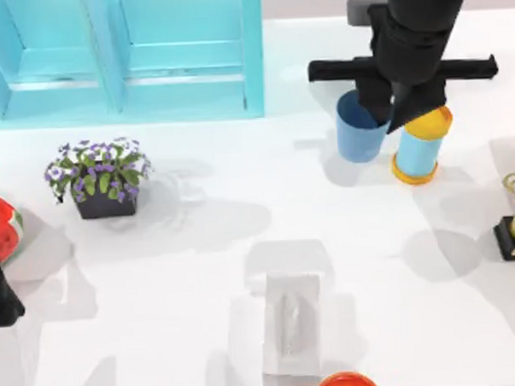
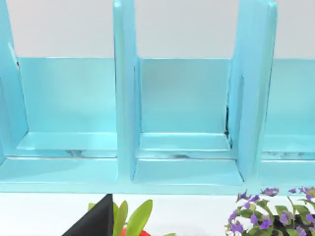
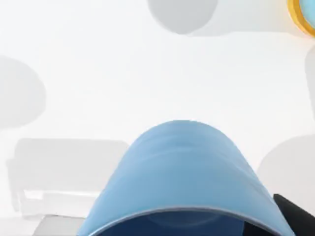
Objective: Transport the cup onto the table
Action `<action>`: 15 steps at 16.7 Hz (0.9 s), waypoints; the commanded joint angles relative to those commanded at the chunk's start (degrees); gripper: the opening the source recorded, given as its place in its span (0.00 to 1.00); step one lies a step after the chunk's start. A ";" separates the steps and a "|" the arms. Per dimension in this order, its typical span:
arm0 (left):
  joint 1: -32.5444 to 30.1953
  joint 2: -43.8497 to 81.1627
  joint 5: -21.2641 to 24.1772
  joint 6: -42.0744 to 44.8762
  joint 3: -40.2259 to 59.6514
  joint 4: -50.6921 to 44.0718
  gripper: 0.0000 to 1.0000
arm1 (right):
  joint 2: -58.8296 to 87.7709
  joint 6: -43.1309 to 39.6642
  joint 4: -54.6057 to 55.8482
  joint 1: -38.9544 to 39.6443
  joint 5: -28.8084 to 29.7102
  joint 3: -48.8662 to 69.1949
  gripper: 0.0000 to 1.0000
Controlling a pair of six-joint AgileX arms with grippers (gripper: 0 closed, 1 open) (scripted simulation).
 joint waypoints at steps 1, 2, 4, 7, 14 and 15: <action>0.00 0.00 0.00 0.00 0.00 0.00 1.00 | 1.61 1.21 -0.38 1.02 -0.32 1.56 0.00; 0.00 0.00 0.00 0.00 0.00 0.00 1.00 | 2.70 2.03 -0.66 1.70 -0.55 2.65 0.00; 0.00 0.00 0.00 0.00 0.00 0.00 1.00 | 3.21 2.41 -0.80 2.01 -0.66 3.15 0.00; 0.00 0.00 0.00 0.00 0.00 0.00 1.00 | 3.18 2.45 -0.66 1.78 -0.74 2.95 0.00; 0.00 0.00 0.00 0.00 0.00 0.00 1.00 | 4.14 3.28 8.31 2.70 -0.59 -4.86 0.00; 0.00 0.00 0.00 0.00 0.00 0.00 1.00 | 4.39 3.44 9.97 2.92 -0.58 -6.26 0.00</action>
